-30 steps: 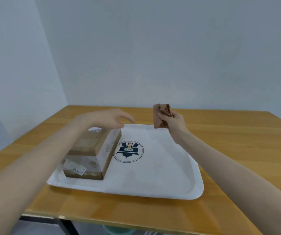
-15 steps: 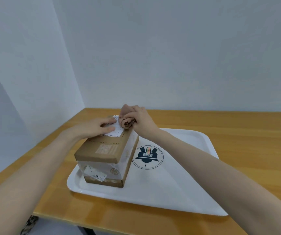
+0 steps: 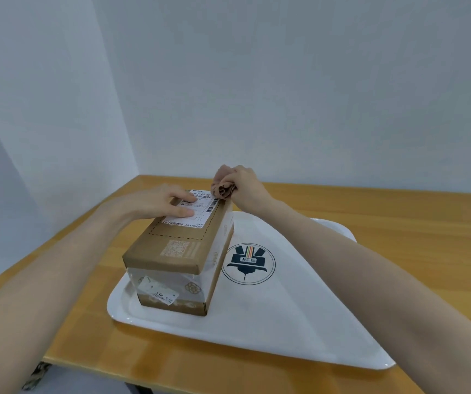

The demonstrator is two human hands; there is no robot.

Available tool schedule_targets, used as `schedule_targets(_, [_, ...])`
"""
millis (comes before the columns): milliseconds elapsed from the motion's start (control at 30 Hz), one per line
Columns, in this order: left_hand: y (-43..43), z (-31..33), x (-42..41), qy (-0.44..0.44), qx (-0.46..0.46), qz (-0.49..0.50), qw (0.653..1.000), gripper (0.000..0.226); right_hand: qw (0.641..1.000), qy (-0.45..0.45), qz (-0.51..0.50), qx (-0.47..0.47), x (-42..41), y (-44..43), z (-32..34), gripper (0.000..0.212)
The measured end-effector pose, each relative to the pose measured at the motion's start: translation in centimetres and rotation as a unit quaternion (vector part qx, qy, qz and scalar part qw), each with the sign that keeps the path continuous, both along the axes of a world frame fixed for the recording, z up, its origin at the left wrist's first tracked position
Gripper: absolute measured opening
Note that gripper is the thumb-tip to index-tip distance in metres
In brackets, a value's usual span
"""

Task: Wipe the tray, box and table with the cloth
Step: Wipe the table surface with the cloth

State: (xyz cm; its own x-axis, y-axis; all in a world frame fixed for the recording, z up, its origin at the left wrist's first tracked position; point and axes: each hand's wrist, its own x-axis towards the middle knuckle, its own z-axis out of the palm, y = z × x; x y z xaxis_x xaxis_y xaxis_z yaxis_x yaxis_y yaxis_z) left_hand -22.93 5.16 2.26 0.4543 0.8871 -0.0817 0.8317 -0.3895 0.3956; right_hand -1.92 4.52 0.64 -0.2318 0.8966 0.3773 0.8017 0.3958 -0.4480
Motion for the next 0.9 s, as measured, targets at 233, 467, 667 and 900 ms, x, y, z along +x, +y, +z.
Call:
schedule_targets(233, [0.2,0.1,-0.1,0.007,0.007,-0.003,1.0,0.051,1.0,-0.029,0.006,0.009,0.1,-0.8,0.1,0.05])
schedule_targets(467, [0.0,0.1,0.2,0.012,0.011,-0.002,1.0,0.051,0.999,0.007,0.034,0.021,0.3,-2.1,-1.0,0.05])
schedule_targets(667, [-0.8,0.0,0.3,0.007,0.013,-0.001,1.0,0.051,0.992,0.094,0.083,-0.034,1.0,-3.2,0.9,0.048])
schedule_targets(900, [-1.3,0.3,0.5,0.01,0.004,-0.003,1.0,0.051,0.992,0.12,0.014,-0.033,0.5,-1.1,1.0,0.046])
